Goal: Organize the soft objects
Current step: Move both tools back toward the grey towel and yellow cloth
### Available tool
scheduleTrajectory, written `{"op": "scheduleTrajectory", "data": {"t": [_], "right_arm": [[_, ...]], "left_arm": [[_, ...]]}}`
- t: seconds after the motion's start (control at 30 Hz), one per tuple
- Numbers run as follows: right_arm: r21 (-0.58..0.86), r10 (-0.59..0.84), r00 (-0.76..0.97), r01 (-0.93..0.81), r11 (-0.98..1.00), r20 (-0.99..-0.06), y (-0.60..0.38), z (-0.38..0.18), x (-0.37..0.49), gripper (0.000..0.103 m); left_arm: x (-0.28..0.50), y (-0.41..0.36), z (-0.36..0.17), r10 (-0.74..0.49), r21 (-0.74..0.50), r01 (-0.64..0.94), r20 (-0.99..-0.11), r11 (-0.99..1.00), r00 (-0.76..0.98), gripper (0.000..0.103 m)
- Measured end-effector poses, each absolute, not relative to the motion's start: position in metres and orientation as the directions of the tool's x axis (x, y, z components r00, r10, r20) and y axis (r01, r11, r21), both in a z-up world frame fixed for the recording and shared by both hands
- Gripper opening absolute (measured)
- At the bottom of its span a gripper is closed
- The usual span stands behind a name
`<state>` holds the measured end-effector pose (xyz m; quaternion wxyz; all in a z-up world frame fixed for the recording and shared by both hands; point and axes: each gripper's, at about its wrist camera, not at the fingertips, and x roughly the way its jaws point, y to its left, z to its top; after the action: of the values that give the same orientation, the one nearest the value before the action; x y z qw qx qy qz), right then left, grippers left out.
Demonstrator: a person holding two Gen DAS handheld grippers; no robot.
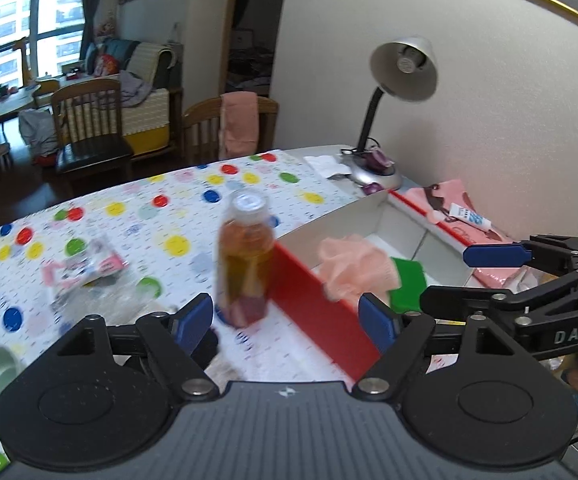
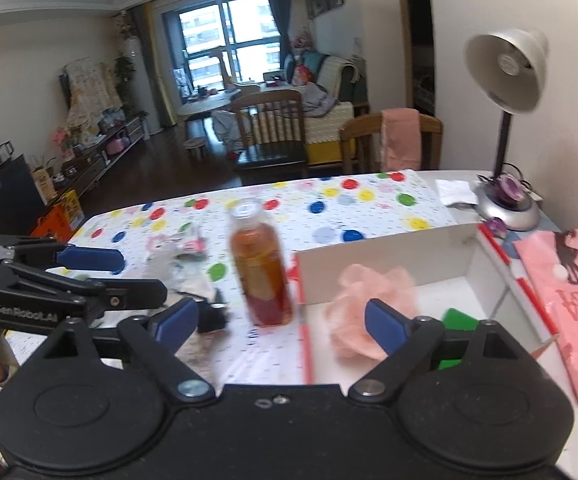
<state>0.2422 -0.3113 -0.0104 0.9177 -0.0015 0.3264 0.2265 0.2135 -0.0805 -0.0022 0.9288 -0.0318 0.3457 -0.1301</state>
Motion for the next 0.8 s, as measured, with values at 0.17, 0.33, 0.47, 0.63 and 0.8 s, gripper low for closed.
{"op": "scheduleTrajectory", "data": {"t": [0.17,0.33,0.47,0.63,0.8], "right_arm": [[0.158,0.448,0.676,-0.446,0.881,-0.585,-0.28,-0.012,0.224,0.097],[0.176,0.466,0.662,-0.458,0.871,-0.587,-0.255,-0.015,0.21,0.101],[0.175,0.469,0.648,-0.466,0.867,-0.6,-0.236,-0.022,0.198,0.101],[0.191,0.46,0.632,-0.447,0.874,-0.623,-0.219,-0.031,0.191,0.101],[0.207,0.475,0.609,-0.459,0.864,-0.635,-0.205,-0.041,0.188,0.101]], "left_arm": [[0.194,-0.04,-0.008,-0.26,-0.183,0.186,-0.626,0.965,0.736,0.083],[0.176,-0.006,-0.015,-0.248,-0.199,0.157,-0.614,0.967,0.75,0.088],[0.166,0.013,-0.023,-0.219,-0.187,0.131,-0.608,0.974,0.763,0.094],[0.152,0.031,-0.037,-0.201,-0.17,0.123,-0.594,0.978,0.779,0.102],[0.146,0.043,-0.056,-0.212,-0.182,0.126,-0.602,0.975,0.77,0.102]]}}
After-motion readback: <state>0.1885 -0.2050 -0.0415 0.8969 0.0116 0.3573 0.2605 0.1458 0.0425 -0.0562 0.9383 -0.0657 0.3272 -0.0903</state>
